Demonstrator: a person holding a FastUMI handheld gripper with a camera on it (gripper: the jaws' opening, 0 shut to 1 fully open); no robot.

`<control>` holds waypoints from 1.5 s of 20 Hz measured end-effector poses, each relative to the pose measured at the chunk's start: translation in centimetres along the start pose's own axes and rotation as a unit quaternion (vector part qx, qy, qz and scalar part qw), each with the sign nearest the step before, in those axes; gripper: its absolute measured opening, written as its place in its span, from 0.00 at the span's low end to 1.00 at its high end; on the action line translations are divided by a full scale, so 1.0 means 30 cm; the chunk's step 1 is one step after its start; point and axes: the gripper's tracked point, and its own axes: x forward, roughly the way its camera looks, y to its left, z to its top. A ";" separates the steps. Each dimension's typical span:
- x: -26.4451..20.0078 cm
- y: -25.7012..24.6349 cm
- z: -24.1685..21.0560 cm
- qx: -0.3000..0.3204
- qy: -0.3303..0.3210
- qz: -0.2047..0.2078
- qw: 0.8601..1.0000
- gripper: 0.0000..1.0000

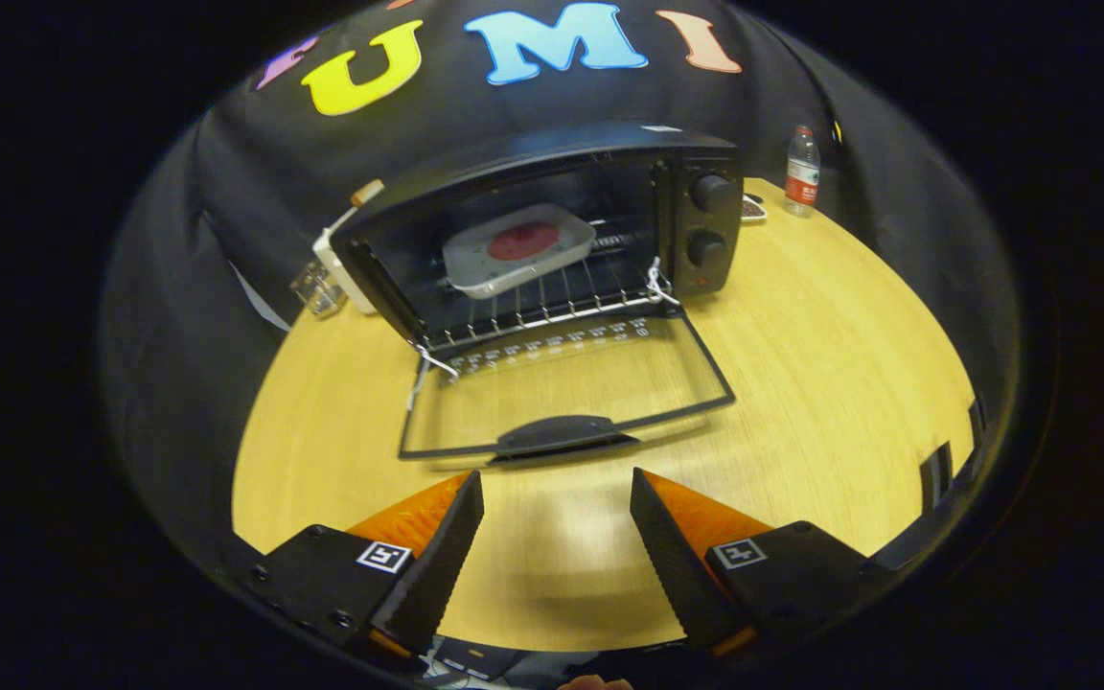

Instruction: Open the toaster oven, put the food inside, and close the toaster oven door.

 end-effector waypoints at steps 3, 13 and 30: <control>0.045 -0.028 -0.035 -0.042 0.024 -0.038 0.998 0.98; 0.191 -0.009 -0.072 -0.068 0.094 -0.058 0.992 0.99; 0.130 0.015 0.024 -0.090 0.030 -0.032 0.995 0.97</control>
